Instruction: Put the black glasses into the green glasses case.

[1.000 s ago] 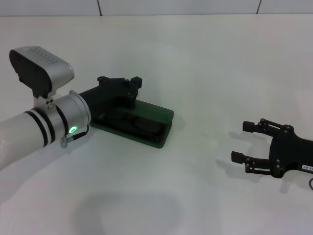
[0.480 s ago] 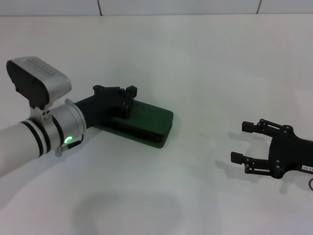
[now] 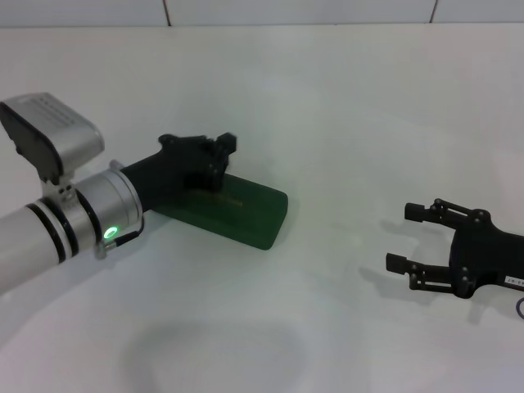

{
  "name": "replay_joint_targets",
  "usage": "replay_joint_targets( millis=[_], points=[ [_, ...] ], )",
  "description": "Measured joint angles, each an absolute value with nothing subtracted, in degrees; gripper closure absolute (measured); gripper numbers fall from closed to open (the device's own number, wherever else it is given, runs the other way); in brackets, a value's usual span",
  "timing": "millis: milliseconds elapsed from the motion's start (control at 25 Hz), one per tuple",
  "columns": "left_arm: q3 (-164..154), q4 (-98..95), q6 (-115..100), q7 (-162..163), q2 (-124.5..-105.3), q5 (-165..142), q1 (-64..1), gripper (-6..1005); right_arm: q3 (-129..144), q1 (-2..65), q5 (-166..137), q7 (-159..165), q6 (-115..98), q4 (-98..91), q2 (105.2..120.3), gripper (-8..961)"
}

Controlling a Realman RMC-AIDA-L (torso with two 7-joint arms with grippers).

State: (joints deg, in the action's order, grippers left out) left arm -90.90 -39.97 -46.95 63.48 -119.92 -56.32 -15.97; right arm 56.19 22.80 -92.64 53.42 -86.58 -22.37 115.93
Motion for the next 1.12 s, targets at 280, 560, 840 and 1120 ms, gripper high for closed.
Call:
replay_joint_targets(
  millis=[280,560,840,1120],
  points=[
    [-85.9,-40.2,-62.0,70.9,-117.63,-56.7,-17.6,985,55.8,22.9,-90.3,53.1,-86.6,-22.7,115.92,111],
    [-80.3,-40.1,-69.5,72.8,-114.05,-60.6,-17.7,849,55.9,23.5,-89.0,53.0,-86.1,-23.1,115.61,111],
    [-70.4,-40.3,-80.8,70.0,-113.92,-72.0,-15.3,552,56.4,23.7,-90.2,53.0,-87.7,-25.8,115.35,111],
    [-64.9,-40.5,-87.8,68.3,-114.13,-86.6,-10.6,312,56.5,23.3,-96.8,53.0,-93.7,-27.8,115.4,111]
  ],
)
